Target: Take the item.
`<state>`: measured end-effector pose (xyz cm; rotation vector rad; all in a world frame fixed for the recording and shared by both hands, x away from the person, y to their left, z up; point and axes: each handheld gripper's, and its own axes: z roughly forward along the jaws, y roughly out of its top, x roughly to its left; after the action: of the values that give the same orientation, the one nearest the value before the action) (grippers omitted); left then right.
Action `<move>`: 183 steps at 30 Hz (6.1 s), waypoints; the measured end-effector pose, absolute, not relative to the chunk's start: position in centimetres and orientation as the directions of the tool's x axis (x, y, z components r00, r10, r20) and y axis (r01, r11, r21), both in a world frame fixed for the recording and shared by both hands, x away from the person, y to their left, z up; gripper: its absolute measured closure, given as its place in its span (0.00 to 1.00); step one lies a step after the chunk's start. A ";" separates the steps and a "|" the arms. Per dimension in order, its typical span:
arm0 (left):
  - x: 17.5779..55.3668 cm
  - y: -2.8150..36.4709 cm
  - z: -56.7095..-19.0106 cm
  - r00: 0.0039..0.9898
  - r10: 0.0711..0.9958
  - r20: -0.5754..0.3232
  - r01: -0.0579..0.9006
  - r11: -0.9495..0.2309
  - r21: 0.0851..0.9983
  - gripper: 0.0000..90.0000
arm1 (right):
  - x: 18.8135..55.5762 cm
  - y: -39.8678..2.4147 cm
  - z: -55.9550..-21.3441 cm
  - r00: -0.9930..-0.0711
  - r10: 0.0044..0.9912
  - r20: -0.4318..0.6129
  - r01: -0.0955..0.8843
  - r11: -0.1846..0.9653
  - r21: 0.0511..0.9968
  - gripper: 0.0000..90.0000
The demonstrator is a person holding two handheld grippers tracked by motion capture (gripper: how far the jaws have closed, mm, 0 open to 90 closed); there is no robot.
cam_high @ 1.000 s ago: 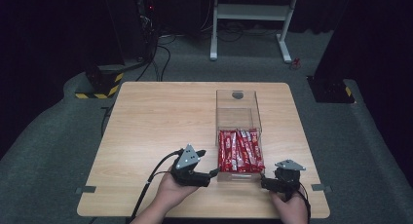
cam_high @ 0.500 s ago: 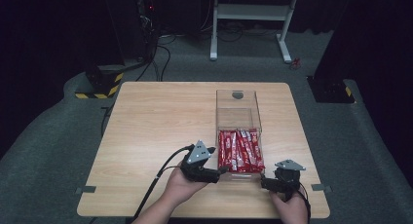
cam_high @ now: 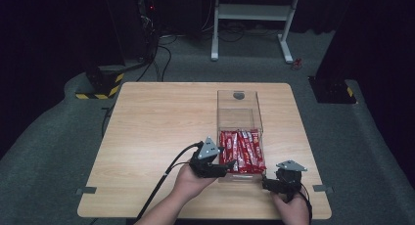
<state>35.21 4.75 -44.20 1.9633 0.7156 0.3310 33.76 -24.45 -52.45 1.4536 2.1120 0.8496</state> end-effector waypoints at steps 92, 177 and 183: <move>32.3 11.1 -42.8 0.825 0.543 -0.158 0.284 -0.157 0.946 0.98 | 33.6 -24.5 -52.5 -0.358 0.934 -0.014 0.662 0.264 0.701 0.11; 38.3 24.0 -47.4 0.480 0.838 -0.258 0.417 0.041 0.908 0.99 | 33.6 -24.5 -52.5 -0.357 0.934 -0.010 0.664 0.261 0.701 0.11; 38.8 24.5 -48.3 0.519 0.838 -0.166 0.449 -0.102 0.888 0.99 | 33.6 -24.5 -52.5 -0.358 0.934 -0.010 0.664 0.262 0.701 0.11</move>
<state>38.77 24.54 -48.25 1.7337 1.0884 0.4741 33.61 -24.46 -52.46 1.4478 2.1141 0.8558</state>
